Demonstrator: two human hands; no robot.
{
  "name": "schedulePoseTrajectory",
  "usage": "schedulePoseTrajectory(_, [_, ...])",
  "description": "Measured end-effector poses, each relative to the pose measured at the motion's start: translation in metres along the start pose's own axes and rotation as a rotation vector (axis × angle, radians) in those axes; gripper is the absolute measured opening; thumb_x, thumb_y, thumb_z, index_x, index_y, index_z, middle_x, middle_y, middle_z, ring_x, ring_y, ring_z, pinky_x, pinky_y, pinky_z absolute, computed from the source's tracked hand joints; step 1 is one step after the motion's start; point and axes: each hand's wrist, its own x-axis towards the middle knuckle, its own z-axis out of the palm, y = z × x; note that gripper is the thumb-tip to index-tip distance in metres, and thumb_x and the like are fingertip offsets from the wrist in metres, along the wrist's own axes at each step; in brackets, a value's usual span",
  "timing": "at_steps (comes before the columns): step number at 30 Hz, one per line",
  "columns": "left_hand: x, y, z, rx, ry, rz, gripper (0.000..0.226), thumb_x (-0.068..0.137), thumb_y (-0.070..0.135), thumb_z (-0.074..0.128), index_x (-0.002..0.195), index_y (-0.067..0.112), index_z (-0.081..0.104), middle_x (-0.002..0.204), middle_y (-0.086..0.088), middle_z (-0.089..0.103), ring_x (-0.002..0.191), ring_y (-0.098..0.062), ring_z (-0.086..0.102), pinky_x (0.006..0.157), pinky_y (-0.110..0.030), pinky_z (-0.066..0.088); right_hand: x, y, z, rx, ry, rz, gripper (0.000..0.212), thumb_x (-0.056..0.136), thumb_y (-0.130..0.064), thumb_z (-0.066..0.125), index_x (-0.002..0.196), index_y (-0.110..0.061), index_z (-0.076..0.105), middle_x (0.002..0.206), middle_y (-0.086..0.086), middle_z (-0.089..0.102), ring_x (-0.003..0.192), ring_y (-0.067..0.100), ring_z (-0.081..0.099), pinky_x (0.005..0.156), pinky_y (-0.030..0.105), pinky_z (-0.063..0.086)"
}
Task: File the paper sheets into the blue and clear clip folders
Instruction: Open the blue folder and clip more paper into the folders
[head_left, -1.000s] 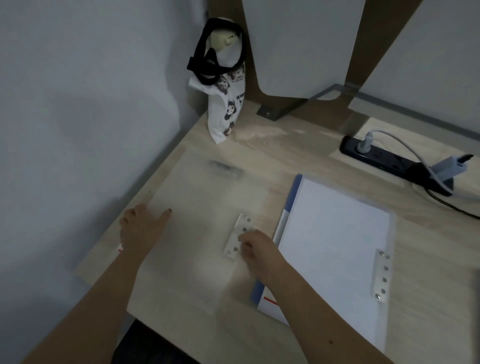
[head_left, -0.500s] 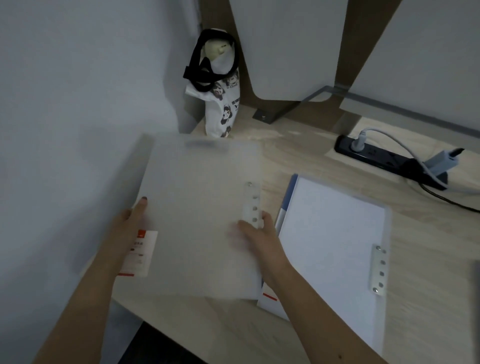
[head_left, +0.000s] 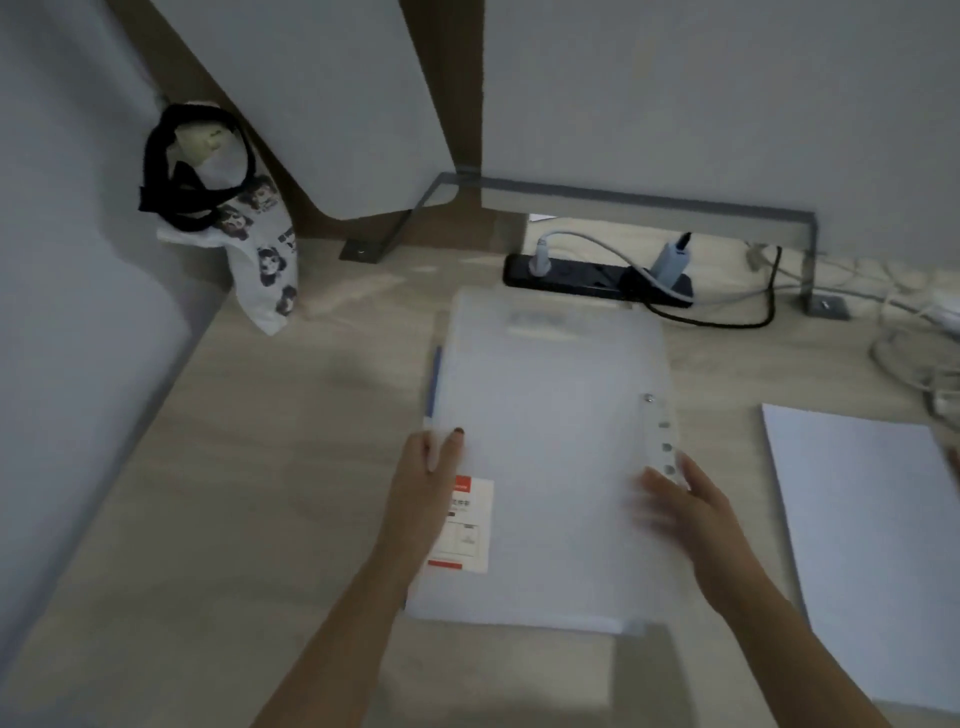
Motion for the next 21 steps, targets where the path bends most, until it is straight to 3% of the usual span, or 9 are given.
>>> schedulePoseTrajectory(2, [-0.009, -0.003, 0.037, 0.041, -0.119, -0.052, 0.029, 0.092, 0.042, 0.048, 0.101, 0.015, 0.046, 0.072, -0.004, 0.055, 0.058, -0.014, 0.055, 0.051, -0.022, 0.041, -0.008, 0.008, -0.036, 0.006, 0.061, 0.023, 0.02, 0.088, -0.011, 0.058, 0.108, -0.013, 0.06, 0.09, 0.011, 0.069, 0.066, 0.018, 0.067, 0.06, 0.027, 0.053])
schedulePoseTrajectory(4, [-0.017, -0.013, 0.064, 0.098, -0.211, -0.054, 0.042, 0.092, 0.043, 0.046, 0.125, 0.018, 0.042, 0.112, -0.007, 0.059, 0.092, -0.02, 0.063, 0.075, -0.024, 0.048, -0.012, 0.018, -0.062, 0.041, 0.129, 0.069, 0.03, 0.088, -0.012, 0.058, 0.115, -0.024, 0.051, 0.089, 0.009, 0.069, 0.073, 0.023, 0.065, 0.063, 0.031, 0.05])
schedulePoseTrajectory(6, [-0.023, -0.023, 0.079, 0.182, -0.262, 0.013, 0.052, 0.094, 0.039, 0.044, 0.14, 0.017, 0.033, 0.144, -0.002, 0.038, 0.128, -0.018, 0.044, 0.101, -0.023, 0.034, -0.011, 0.03, -0.08, 0.052, 0.188, 0.125, 0.058, 0.087, -0.013, 0.06, 0.138, -0.021, 0.035, 0.093, 0.011, 0.068, 0.079, 0.026, 0.064, 0.065, 0.032, 0.048])
schedulePoseTrajectory(9, [-0.025, -0.04, 0.086, 0.513, -0.241, 0.221, 0.048, 0.097, 0.033, 0.038, 0.141, 0.015, 0.036, 0.155, -0.001, 0.023, 0.144, -0.016, 0.016, 0.116, -0.027, 0.013, -0.008, 0.045, -0.101, 0.008, 0.25, 0.176, 0.065, 0.087, -0.013, 0.061, 0.144, -0.013, 0.029, 0.109, 0.016, 0.062, 0.085, 0.027, 0.061, 0.069, 0.033, 0.048])
schedulePoseTrajectory(12, [-0.013, -0.051, 0.072, 0.705, -0.04, 0.277, 0.058, 0.093, 0.032, 0.047, 0.145, 0.014, 0.027, 0.157, -0.009, 0.016, 0.146, -0.025, 0.008, 0.118, -0.039, 0.012, -0.002, 0.052, -0.109, -0.143, 0.302, 0.166, 0.059, 0.089, -0.013, 0.058, 0.143, -0.012, 0.033, 0.123, 0.014, 0.053, 0.101, 0.026, 0.053, 0.089, 0.036, 0.043])
schedulePoseTrajectory(14, [-0.003, -0.05, 0.056, 0.635, 0.127, 0.14, 0.068, 0.088, 0.03, 0.057, 0.144, 0.006, 0.027, 0.153, -0.019, 0.021, 0.142, -0.033, 0.015, 0.115, -0.044, 0.017, 0.002, 0.051, -0.106, -0.403, 0.359, 0.118, 0.058, 0.087, -0.02, 0.059, 0.14, -0.013, 0.037, 0.121, 0.014, 0.053, 0.104, 0.03, 0.051, 0.093, 0.041, 0.039])
schedulePoseTrajectory(16, [0.008, -0.047, 0.039, 0.488, 0.223, -0.026, 0.069, 0.085, 0.028, 0.062, 0.139, -0.003, 0.032, 0.145, -0.028, 0.032, 0.135, -0.039, 0.026, 0.111, -0.045, 0.022, 0.007, 0.05, -0.097, -0.71, 0.433, 0.024, 0.061, 0.081, -0.023, 0.058, 0.138, -0.009, 0.04, 0.121, 0.027, 0.053, 0.108, 0.042, 0.049, 0.094, 0.046, 0.038])
schedulePoseTrajectory(18, [0.019, -0.048, 0.025, 0.445, 0.193, -0.146, 0.067, 0.084, 0.035, 0.062, 0.134, -0.004, 0.038, 0.136, -0.029, 0.042, 0.127, -0.04, 0.038, 0.108, -0.046, 0.03, 0.008, 0.047, -0.077, -0.889, 0.425, -0.06, 0.066, 0.082, -0.023, 0.063, 0.14, -0.009, 0.036, 0.137, 0.031, 0.039, 0.125, 0.045, 0.036, 0.103, 0.048, 0.031])
schedulePoseTrajectory(21, [0.026, -0.049, 0.014, 0.307, 0.066, -0.249, 0.065, 0.077, 0.051, 0.058, 0.12, 0.003, 0.051, 0.121, -0.02, 0.056, 0.104, -0.037, 0.058, 0.095, -0.051, 0.047, 0.005, 0.045, -0.036, -1.067, 0.277, -0.245, 0.071, 0.086, -0.035, 0.058, 0.146, -0.019, 0.023, 0.154, 0.019, 0.012, 0.143, 0.035, 0.009, 0.116, 0.044, 0.012])
